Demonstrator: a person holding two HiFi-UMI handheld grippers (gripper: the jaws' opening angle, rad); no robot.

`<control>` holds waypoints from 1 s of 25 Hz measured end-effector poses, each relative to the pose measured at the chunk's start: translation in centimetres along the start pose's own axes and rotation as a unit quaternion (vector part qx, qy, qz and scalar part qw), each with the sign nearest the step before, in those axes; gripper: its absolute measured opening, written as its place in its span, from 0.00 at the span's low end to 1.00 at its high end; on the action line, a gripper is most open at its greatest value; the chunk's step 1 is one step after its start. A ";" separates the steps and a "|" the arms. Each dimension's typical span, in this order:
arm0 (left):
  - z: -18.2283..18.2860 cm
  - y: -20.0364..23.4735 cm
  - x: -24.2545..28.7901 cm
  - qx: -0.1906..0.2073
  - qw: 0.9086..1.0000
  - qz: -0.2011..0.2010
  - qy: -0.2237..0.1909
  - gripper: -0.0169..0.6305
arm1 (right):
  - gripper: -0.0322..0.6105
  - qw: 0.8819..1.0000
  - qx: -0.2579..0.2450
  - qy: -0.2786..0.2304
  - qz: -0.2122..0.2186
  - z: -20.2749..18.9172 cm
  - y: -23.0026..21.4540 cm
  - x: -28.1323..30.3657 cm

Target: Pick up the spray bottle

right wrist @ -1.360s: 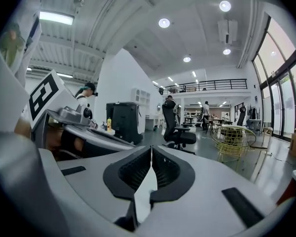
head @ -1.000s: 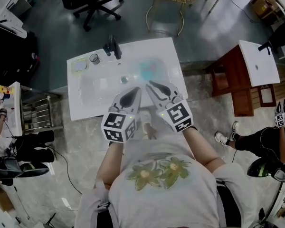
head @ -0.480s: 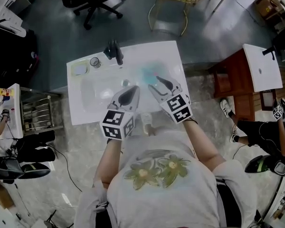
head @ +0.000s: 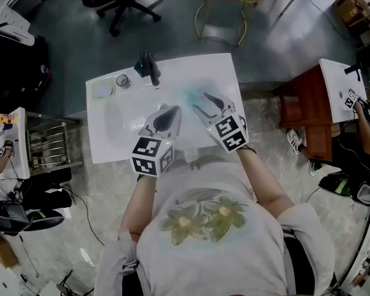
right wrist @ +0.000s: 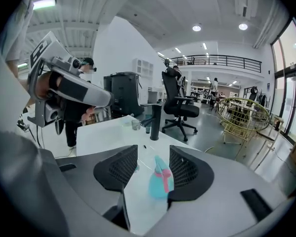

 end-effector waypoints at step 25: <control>-0.3 2.7 1.2 -0.010 1.000 0.022 0.010 0.04 | 0.32 0.998 -0.009 0.064 0.020 -5.3 -1.9 5.7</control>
Point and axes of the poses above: the fingertips, and each gripper's own axes: x forward along the fingers, y to its left, z out of its top, the point moved 4 cm from there along -x, backward along the fingers, and after that the axes turned 2 degrees about -x, right-handed, at the moved point
